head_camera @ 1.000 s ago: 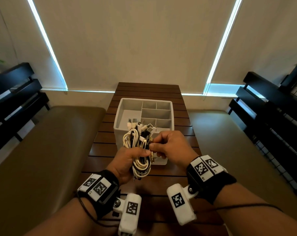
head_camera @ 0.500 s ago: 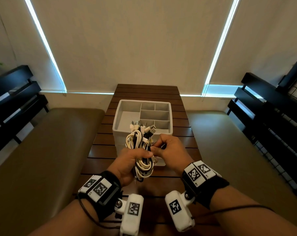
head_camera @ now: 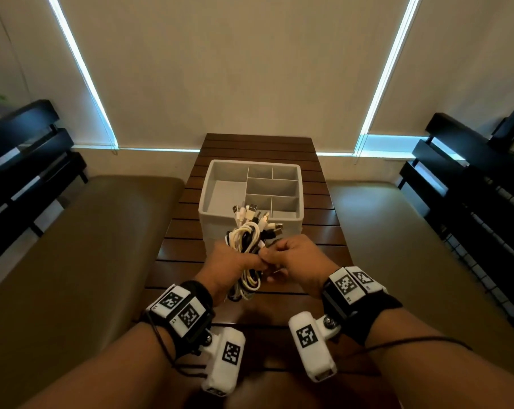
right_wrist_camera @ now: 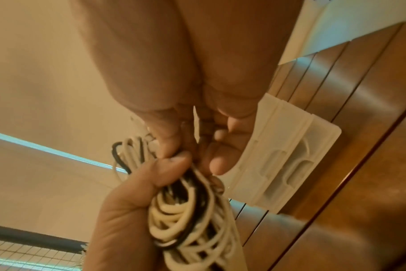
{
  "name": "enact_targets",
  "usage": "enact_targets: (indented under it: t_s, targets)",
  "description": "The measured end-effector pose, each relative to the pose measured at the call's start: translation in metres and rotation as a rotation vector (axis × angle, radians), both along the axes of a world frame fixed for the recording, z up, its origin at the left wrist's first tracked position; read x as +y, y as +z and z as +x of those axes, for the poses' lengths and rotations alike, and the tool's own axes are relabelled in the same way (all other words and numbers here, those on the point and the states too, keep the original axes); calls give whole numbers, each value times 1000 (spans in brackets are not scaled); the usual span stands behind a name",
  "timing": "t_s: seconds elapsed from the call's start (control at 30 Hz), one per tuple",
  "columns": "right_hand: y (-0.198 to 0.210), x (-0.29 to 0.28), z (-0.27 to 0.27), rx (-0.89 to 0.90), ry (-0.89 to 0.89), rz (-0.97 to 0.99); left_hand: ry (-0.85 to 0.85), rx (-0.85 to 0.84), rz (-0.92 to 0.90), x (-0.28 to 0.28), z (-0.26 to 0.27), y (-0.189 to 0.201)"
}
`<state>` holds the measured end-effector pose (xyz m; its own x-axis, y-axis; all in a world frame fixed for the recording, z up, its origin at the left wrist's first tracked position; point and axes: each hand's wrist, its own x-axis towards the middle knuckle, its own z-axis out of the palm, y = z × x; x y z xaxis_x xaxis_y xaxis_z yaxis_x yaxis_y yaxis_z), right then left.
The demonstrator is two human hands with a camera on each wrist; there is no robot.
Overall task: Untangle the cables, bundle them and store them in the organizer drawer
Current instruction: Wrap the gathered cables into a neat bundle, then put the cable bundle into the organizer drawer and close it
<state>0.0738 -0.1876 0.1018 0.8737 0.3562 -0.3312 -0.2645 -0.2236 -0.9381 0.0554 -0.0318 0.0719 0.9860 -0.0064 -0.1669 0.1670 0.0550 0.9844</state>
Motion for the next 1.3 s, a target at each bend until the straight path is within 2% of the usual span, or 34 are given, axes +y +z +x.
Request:
enact_targets:
  t_s: [0.2, 0.4, 0.47, 0.57, 0.63, 0.7, 0.77, 0.83, 0.9, 1.0, 1.07, 1.17, 1.3]
  targets:
    - [-7, 9, 1, -76, -30, -75, 48, -77, 119, -2, 1, -3]
    - [-13, 10, -4, 12, -24, 56, 116, -66, 81, 0, 2, -14]
    - [-14, 10, -5, -42, 82, -57, 159, -42, 45, 0, -1, -23]
    - [-8, 12, 3, -260, 336, -412, 285, 23, -69, 1, -2, -39]
    - [-6, 12, 17, -371, 247, -490, 392, 113, -163, 4, -2, -48]
    - [-7, 8, 41, -437, -60, -535, 491, 244, -299, 11, -1, -53]
    - [-5, 2, 69, -374, -338, -472, 554, 329, -437, 19, 0, -57]
    - [-5, -5, 95, -226, -479, -413, 617, 360, -530, 25, 2, -62]
    - [-10, -9, 116, -115, -498, -419, 677, 369, -579, 26, 3, -66]
    - [-21, -3, 130, -71, -456, -409, 716, 367, -611, 22, 8, -72]
    - [-25, 3, 133, -117, -429, -400, 718, 372, -632, 16, 13, -70]
    - [-28, 7, 132, -213, -391, -525, 711, 372, -673, 5, 20, -63]
    - [-30, 5, 117, -233, -434, -645, 704, 358, -744, -1, 25, -57]
